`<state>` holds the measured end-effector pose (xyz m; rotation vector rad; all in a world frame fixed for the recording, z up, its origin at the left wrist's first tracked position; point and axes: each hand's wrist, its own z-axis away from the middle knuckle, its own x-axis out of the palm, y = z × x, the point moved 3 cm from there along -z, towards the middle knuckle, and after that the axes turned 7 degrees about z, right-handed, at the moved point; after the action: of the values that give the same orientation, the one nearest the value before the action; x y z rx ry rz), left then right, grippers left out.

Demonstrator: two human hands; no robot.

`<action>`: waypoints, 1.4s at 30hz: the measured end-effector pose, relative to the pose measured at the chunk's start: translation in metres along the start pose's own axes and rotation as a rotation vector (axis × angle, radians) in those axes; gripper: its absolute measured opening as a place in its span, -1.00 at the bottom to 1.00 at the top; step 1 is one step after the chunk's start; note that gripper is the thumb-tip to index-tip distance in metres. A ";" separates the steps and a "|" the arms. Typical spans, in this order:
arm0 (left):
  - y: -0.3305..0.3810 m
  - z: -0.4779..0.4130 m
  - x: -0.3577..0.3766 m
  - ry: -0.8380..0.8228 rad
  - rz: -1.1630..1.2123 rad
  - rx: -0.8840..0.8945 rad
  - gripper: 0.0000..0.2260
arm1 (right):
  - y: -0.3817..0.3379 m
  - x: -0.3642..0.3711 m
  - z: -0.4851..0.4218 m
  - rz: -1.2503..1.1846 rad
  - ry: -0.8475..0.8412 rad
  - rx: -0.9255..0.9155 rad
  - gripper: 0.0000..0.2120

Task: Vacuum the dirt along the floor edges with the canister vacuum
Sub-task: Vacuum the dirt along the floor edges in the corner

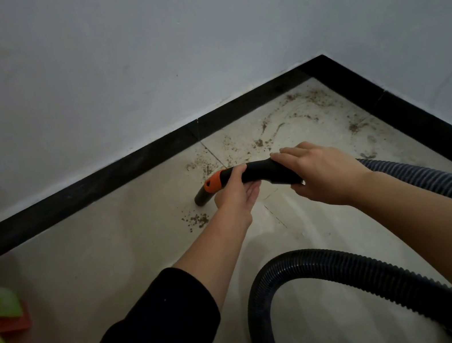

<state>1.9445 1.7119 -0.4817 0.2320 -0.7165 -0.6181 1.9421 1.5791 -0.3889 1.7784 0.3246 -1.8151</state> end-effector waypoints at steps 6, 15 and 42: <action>0.006 0.000 -0.005 0.029 0.000 0.010 -0.71 | -0.005 0.000 -0.006 0.003 -0.001 -0.002 -0.49; 0.013 0.000 -0.009 0.036 -0.040 0.034 -0.71 | -0.010 0.000 -0.009 0.000 0.017 -0.001 -0.50; 0.021 0.008 -0.017 0.070 0.012 0.025 -0.75 | -0.020 0.000 -0.015 -0.017 0.041 -0.026 -0.48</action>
<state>1.9388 1.7394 -0.4770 0.2714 -0.6583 -0.5874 1.9436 1.6039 -0.3948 1.8022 0.3786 -1.7805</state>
